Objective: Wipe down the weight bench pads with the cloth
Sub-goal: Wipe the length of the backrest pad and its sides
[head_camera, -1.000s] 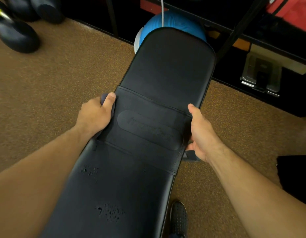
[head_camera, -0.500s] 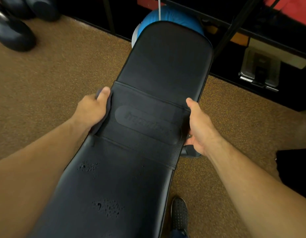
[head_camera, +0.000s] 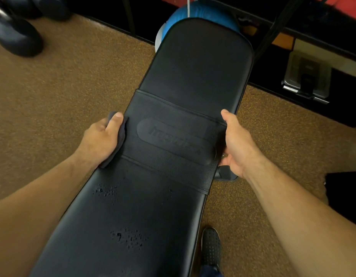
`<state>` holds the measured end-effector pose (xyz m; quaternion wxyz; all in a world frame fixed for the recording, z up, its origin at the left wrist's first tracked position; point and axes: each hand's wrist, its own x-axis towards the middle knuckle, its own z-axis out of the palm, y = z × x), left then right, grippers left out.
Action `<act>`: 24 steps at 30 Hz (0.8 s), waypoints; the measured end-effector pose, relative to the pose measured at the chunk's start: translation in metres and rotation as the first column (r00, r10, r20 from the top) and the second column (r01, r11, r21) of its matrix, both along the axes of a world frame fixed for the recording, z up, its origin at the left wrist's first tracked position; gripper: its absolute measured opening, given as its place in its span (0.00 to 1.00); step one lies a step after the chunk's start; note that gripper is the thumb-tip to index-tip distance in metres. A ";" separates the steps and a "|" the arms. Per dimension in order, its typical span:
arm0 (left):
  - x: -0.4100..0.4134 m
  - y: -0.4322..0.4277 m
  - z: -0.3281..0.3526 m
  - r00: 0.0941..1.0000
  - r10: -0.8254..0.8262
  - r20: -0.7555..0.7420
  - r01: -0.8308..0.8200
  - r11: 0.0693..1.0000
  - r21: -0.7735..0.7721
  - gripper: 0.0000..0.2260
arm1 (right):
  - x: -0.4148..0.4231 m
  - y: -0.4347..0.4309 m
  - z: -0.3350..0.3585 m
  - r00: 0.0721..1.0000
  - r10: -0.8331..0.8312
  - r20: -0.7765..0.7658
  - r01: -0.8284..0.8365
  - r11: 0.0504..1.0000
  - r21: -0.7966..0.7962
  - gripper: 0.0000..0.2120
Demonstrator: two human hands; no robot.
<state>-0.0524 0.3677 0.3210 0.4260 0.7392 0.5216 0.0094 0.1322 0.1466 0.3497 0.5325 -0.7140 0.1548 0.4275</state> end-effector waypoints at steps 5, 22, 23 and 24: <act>0.046 0.006 0.010 0.966 0.228 -0.123 -0.238 0.968 -0.074 0.27 | 0.000 -0.002 0.000 1.000 0.025 -0.013 -0.025 1.000 0.013 0.23; 0.044 -0.087 0.002 0.974 -0.105 -0.203 0.203 0.805 0.558 0.21 | -0.004 -0.001 -0.006 0.998 0.048 0.034 -0.048 0.999 0.001 0.41; 0.047 -0.095 0.005 0.970 -0.114 -0.213 0.215 0.807 0.550 0.21 | -0.004 -0.002 -0.006 0.998 0.050 0.032 -0.050 0.999 -0.002 0.41; 0.051 -0.103 0.007 0.968 -0.118 -0.220 0.222 0.811 0.541 0.22 | -0.003 -0.003 -0.006 0.998 0.056 0.028 -0.056 0.998 -0.001 0.40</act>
